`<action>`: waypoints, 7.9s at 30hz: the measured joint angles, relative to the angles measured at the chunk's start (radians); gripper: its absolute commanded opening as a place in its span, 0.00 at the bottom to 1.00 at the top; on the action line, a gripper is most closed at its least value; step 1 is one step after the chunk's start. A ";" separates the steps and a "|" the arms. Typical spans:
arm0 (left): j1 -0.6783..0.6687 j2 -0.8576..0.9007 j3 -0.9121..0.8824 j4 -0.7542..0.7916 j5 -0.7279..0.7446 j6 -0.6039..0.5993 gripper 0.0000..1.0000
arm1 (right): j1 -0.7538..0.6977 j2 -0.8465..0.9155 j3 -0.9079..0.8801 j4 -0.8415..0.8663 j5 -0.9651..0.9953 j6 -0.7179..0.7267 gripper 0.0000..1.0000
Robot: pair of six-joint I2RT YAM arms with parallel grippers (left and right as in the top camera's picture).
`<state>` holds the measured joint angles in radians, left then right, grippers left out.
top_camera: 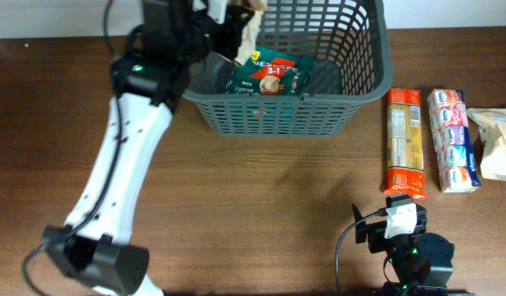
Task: Pack container
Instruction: 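Carry the bread bag with the left gripper and release it into the basket, then move the left gripper to the mint-green wipes pack and grasp it, then lift the wipes pack with the left gripper and drop it into the basket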
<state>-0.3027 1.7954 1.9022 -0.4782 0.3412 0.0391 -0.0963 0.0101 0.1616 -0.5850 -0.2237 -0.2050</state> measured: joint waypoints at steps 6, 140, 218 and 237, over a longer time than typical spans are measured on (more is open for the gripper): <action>-0.017 0.124 0.000 0.000 -0.039 -0.015 0.02 | 0.000 0.000 0.000 0.000 0.000 0.000 0.99; 0.361 0.520 0.013 -0.369 -0.398 -1.290 0.84 | 0.000 0.000 0.000 0.000 0.000 0.000 0.99; -0.234 0.344 0.664 -0.654 -0.350 0.609 0.02 | 0.000 0.000 0.000 0.000 0.000 0.000 0.99; -0.314 0.357 0.213 -0.173 -0.380 0.652 0.29 | 0.000 0.000 0.000 0.000 0.000 0.000 0.99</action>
<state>-0.6167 2.1529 2.1155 -0.6514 -0.0391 0.6907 -0.0963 0.0101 0.1616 -0.5850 -0.2237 -0.2047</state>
